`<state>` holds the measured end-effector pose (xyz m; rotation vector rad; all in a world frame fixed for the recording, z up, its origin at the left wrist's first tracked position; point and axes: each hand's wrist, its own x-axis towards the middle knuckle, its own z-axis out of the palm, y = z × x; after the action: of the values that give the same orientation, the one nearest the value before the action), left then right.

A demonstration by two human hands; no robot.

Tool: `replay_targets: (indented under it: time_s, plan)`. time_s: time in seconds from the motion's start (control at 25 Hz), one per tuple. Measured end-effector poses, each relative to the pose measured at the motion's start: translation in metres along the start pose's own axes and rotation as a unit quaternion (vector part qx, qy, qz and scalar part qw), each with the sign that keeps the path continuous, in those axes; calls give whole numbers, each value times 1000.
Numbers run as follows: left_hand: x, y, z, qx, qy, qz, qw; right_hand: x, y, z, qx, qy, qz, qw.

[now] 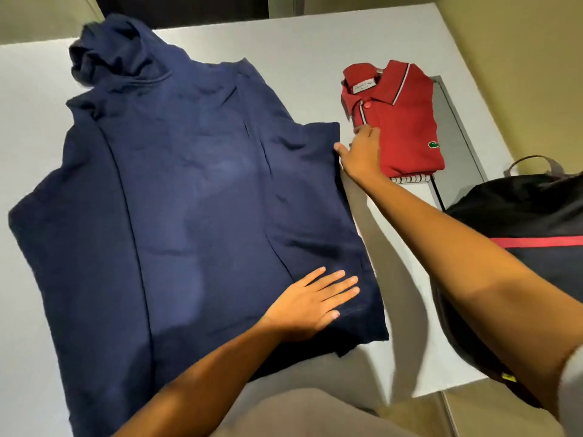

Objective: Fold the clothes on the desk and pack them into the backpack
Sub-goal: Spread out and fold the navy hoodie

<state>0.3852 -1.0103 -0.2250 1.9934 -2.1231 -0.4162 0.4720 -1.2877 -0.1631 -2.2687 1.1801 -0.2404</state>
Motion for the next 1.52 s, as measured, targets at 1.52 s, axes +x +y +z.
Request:
replay_targets:
  time_s: [1.52]
  plan:
    - [180,-383,-197,117,4,-366,923,34,-1,96,-90,110,-151,978]
